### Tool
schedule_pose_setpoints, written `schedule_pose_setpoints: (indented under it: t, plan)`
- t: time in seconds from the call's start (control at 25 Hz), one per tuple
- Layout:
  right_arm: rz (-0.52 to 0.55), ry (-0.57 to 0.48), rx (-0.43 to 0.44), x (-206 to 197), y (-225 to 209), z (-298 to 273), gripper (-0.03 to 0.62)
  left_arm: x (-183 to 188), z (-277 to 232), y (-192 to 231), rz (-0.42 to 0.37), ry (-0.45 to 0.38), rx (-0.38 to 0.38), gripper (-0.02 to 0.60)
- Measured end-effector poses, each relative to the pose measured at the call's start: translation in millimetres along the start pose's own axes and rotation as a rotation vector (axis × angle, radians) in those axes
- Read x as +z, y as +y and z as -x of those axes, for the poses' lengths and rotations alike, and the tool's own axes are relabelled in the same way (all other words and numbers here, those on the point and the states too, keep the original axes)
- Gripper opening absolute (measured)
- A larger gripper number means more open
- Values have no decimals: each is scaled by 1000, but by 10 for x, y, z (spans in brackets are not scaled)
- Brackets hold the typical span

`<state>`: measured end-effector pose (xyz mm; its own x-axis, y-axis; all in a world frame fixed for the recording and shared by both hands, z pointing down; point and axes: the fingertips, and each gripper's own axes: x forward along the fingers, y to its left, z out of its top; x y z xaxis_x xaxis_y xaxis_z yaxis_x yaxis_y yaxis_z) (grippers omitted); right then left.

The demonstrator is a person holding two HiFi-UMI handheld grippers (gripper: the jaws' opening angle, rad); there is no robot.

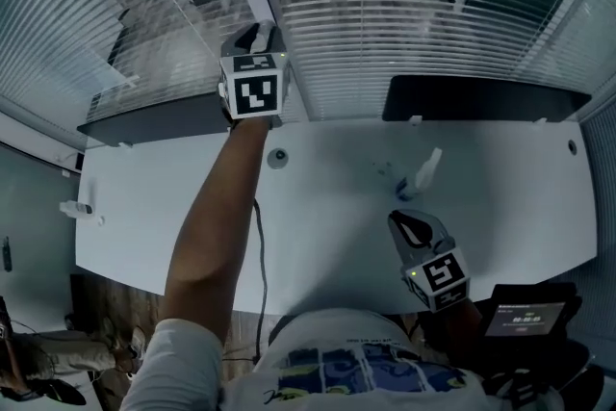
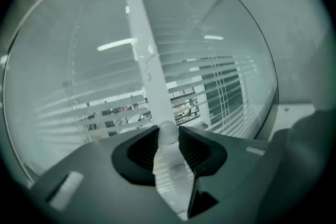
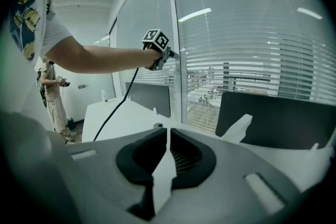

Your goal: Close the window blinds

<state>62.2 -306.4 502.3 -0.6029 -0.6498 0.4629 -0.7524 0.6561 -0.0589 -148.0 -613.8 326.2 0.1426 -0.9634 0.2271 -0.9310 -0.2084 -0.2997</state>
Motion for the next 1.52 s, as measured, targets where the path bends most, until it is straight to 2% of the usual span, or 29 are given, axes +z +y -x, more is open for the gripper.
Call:
schedule_pose_setpoints:
  t: [0.28,0.36,0.4,0.44,0.52,0.6,0.72,0.84,0.92,1.04,1.16,1.32,1.44,1.52]
  plan:
    - [3,5,-9,1,-27,11,14,-70,5,48,676,-65,-139,129]
    - [0,10,-11,-11,-32,15,14,-78,3,62,811,-83,-174,129]
    - [-1,12,-10,-14,-31,14,14,-78,2,66,835,-85,-184,129]
    - [-2,12,-9,-13,-27,11,14,-75,2,65,819,-79,-185,129]
    - [-2,11,-6,-7,-16,3,14,-64,5,51,688,-51,-161,133]
    - [3,8,-4,0,-8,-3,14,-41,21,48,495,-19,-103,140]
    - [6,-1,2,-14,5,-19,14,22,78,77,144,10,5,222]
    - [9,-5,6,-20,6,-31,14,43,88,-46,-211,22,44,222]
    - [12,-4,5,-17,3,-31,14,24,71,-112,-385,34,63,219]
    - [10,4,3,-20,7,-28,14,-31,21,-146,-568,61,93,193]
    - [8,6,7,-31,10,-29,14,-69,-46,-132,-674,83,120,184]
    - [3,19,2,-61,-2,-20,14,-55,-64,-99,-710,80,142,137]
    - [1,21,4,-73,0,-14,14,-53,-44,-102,-633,67,128,133]
    - [2,18,6,-58,5,-22,14,-45,-31,-83,-505,61,108,132]
